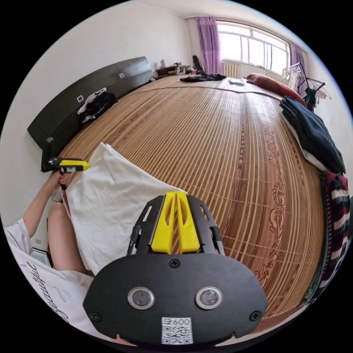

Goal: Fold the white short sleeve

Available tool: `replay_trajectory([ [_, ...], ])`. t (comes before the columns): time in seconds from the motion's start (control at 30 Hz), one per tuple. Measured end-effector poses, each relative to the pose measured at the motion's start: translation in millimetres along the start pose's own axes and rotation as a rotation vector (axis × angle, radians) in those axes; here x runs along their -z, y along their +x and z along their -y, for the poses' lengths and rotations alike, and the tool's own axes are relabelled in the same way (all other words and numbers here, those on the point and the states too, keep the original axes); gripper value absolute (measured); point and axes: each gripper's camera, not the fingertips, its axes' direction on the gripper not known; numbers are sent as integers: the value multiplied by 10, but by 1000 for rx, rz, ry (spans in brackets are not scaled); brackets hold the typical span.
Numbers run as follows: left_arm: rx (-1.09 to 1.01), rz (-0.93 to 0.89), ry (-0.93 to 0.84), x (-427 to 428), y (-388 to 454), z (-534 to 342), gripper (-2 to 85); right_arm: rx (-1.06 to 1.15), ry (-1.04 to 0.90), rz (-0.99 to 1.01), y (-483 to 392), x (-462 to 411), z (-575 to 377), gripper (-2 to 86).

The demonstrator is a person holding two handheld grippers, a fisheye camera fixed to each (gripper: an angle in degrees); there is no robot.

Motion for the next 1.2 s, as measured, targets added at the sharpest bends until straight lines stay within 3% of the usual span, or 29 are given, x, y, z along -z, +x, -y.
replay_trajectory([
  [0.1,-49,160,49,406,677,-264,10,36,148,17,-422,645,-437,-8],
  [0.23,-262,145,261,844,2102,-803,28,74,227,131,-1222,1236,-1359,-4],
  [0.3,-410,327,250,727,2894,-978,49,103,289,114,-1575,1393,-1710,2],
  [0.37,-475,471,292,562,3559,-1134,88,201,257,40,-2044,1513,-1989,41],
  [0.43,-657,460,311,325,4284,-1293,105,289,209,-44,-2394,1558,-2084,79],
  [0.6,-897,599,290,-140,5060,-1332,69,787,124,-475,-3535,1348,-2266,92],
  [0.67,-871,618,290,-195,5130,-1230,47,915,56,-588,-3809,1209,-2213,85],
  [0.8,-665,335,250,45,4895,-913,30,974,129,-703,-3964,1220,-2078,66],
  [1.03,-523,76,264,233,4404,-925,48,1179,18,-660,-3865,1285,-1989,-4],
  [1.2,-416,171,288,471,3946,-1310,54,1267,-12,-847,-3479,1303,-2116,-8],
])
